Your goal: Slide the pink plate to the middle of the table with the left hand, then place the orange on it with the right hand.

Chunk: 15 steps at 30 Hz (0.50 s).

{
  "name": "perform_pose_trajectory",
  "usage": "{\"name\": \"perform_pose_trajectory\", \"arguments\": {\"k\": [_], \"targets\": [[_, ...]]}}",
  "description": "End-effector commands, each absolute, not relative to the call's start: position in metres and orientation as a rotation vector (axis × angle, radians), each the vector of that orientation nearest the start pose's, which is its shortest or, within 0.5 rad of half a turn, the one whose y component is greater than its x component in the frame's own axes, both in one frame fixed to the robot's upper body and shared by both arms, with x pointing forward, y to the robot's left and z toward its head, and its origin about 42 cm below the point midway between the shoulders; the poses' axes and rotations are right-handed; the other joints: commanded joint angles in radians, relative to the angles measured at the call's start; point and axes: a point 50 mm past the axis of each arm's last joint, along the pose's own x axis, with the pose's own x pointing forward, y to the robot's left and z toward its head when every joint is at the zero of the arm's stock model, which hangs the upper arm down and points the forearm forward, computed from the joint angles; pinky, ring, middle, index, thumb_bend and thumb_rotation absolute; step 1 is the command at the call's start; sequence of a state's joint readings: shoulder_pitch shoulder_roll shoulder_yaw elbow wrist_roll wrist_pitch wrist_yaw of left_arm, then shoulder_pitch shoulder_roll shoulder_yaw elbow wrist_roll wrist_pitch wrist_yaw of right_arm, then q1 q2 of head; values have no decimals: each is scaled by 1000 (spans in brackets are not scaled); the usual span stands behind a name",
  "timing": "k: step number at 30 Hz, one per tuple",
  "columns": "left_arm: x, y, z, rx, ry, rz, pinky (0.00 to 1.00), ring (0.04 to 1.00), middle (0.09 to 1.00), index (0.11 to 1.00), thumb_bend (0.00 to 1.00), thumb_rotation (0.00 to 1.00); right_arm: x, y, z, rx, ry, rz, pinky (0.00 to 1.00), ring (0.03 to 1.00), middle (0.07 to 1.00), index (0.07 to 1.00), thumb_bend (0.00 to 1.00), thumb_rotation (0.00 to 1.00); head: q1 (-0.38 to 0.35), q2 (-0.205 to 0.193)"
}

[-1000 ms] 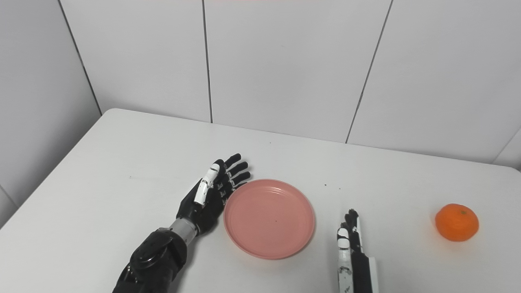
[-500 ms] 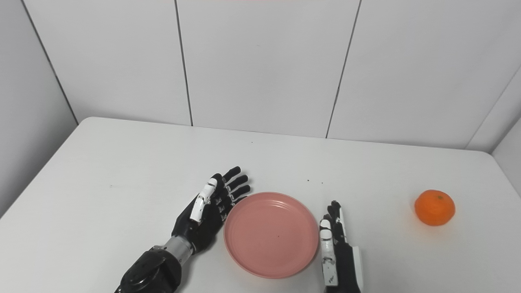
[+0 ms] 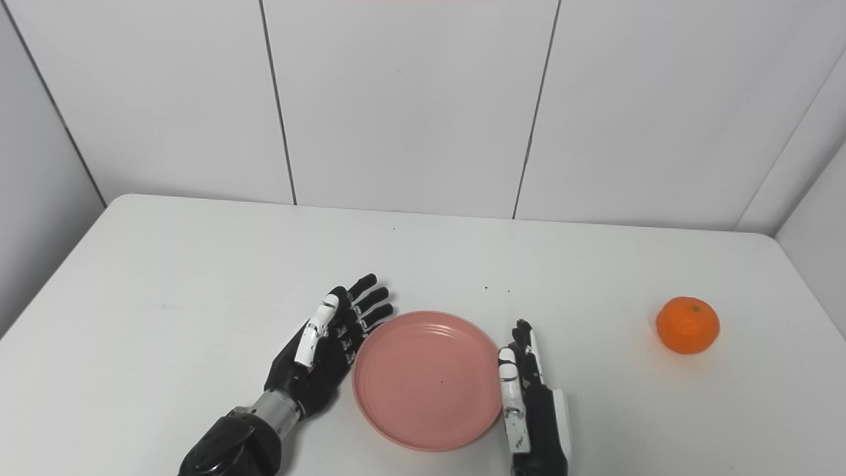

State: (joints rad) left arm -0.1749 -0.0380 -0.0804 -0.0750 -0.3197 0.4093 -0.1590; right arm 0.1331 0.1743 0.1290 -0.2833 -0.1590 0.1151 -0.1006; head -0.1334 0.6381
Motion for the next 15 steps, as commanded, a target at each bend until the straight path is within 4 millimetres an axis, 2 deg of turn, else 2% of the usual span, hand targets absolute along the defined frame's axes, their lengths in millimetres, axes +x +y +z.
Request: {"name": "perform_pose_trajectory", "arguments": {"k": [1,6,7,11,15], "targets": [[323,149,131,-307,207,-363,917,914,927,913,374,1000,248,-138,159,58,-121,-75,965,959,967,967,275,1000,-9,0],[322,154,129,-299,197,-343,911,910,923,912,372,1000,251,-141,164,49,-144,-112,949,946,959,958,268,1000,-63,-2],[322,155,129,-297,196,-340,912,912,924,913,369,1000,252,-142,165,34,-149,-117,940,942,955,953,265,1000,-99,-6],[322,160,127,-299,191,-334,912,910,921,911,366,1000,256,-144,172,-6,-151,-136,983,944,957,953,250,1000,-134,-11],[322,166,123,-318,193,-328,918,911,921,911,360,1000,261,-152,179,-108,-188,-150,946,949,953,946,222,1000,-201,-28]]}}
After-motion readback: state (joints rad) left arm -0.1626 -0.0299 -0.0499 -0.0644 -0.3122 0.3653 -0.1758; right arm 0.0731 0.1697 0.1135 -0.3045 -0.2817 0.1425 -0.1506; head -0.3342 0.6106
